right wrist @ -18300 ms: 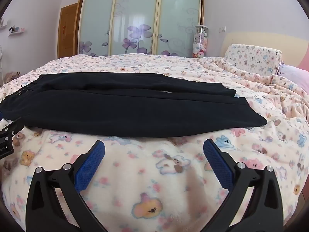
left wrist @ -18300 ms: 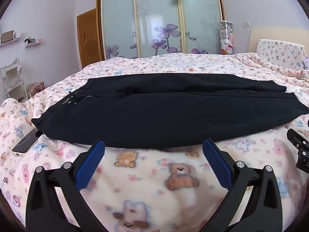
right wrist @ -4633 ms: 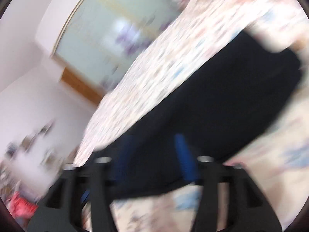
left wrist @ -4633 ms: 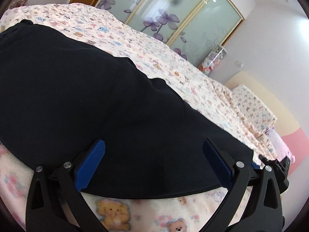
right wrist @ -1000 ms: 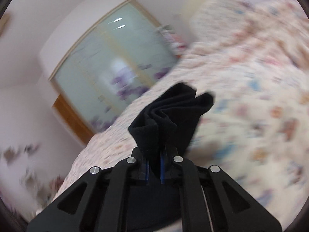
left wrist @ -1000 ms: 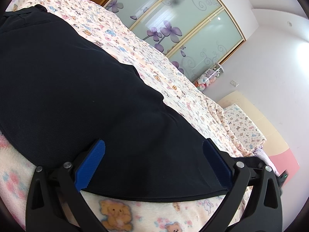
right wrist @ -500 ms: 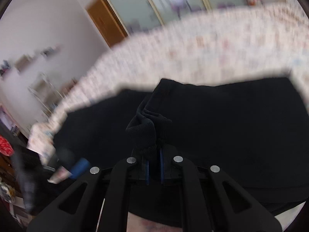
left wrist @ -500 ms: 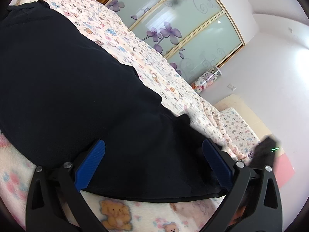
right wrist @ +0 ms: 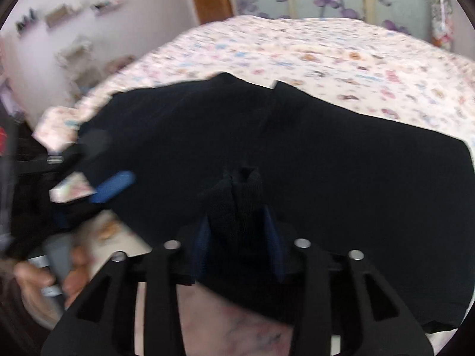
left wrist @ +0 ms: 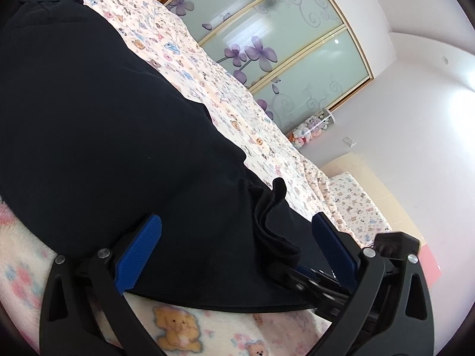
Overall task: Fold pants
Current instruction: 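Lay the held edge down with the right gripper and open it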
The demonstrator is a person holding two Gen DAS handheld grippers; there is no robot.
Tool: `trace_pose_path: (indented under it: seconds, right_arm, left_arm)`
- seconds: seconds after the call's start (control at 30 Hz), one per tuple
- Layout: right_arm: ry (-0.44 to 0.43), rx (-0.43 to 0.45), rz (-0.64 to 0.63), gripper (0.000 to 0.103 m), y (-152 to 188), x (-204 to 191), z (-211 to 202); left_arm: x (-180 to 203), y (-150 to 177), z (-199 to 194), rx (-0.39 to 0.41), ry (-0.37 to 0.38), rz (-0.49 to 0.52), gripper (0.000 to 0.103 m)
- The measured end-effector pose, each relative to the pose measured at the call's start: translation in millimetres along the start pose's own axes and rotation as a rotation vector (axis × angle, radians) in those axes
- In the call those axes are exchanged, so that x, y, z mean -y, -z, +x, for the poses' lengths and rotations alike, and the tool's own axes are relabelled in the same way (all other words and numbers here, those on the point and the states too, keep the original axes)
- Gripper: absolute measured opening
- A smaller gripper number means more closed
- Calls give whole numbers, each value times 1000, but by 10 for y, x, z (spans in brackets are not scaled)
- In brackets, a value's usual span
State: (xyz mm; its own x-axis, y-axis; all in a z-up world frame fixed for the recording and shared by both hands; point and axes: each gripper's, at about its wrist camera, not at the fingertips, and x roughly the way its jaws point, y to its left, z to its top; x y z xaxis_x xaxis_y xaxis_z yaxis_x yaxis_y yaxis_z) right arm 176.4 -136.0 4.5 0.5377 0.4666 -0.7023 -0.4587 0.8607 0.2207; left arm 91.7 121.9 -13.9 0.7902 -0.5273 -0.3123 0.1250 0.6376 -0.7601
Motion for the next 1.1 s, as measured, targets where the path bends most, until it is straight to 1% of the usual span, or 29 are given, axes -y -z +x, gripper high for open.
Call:
trace_pose_path:
  seconds: [0.03,0.07,0.17,0.23,0.27,0.33,0.4,0.47,0.5,0.53,0.57,0.6,0.67,0.73,0.77,0.83,0.87,0.9,0.93,1.0,1.1]
  right_arm:
    - [-13,23,3,40,8,0,-54]
    - [-8,54,-10,40,14,-27,-91]
    - [19,88,-52,40,9,-113,-74]
    - [24,80,-68,40,-18,-150,30]
    - [15,47,-75,41,-25,-181,125]
    - [27,-28,-95,46,28,-208,265]
    - [25,-18,-105,47,24,-223,241]
    - [-42,49,-39,47,-5,-152,113]
    - [-65,66,-14,47,-9,-126,97]
    - [-75,58,-2,47,-14,-122,123]
    - [-71,21,-3,49,-13,-134,206]
    - [-47,-31,-26,50,14,-173,328]
    - [-28,-41,-62,53,23,-238,352]
    - [-67,-37,-6,53,2,-172,253]
    - [-119,-22,56,53,25,-81,142]
    - [-173,7,111,53,114,42,-70]
    - [-182,36,117,59,193,114,-235]
    - [-183,52,118,63,246,153,-337]
    - [-193,73,120,71,322,209,-459]
    - [-229,115,126,72,475,315,-668]
    - [-269,192,153,75,695,484,-865]
  left_arm:
    - [-3,-3,-1,0,2,-3,101]
    - [-1,-5,1,1,3,-4,101]
    - [-11,-17,-1,3,8,-13,101]
    - [-28,-27,-22,8,24,-31,101]
    - [-33,-35,-31,11,32,-40,101]
    - [-60,-51,-62,23,55,-65,101]
    - [-86,-67,-103,35,84,-93,101]
    - [-101,-87,-126,41,101,-111,101]
    - [-104,-96,-138,43,106,-120,101]
    - [-101,-104,-150,44,107,-124,101]
    - [-91,-112,-162,46,105,-124,101]
    - [-70,-120,-182,50,100,-116,101]
    - [-33,-142,-244,71,86,-88,101]
    - [34,-185,-377,99,55,-28,101]
    - [55,-202,-451,107,33,-1,101]
    - [65,-257,-647,120,-45,46,101]
    - [45,-294,-740,126,-73,50,101]
    - [14,-326,-801,129,-91,39,101]
    - [-60,-369,-899,139,-107,0,101]
    - [-240,-419,-1020,144,-125,-90,101]
    - [-485,-486,-1077,116,-146,-199,101]
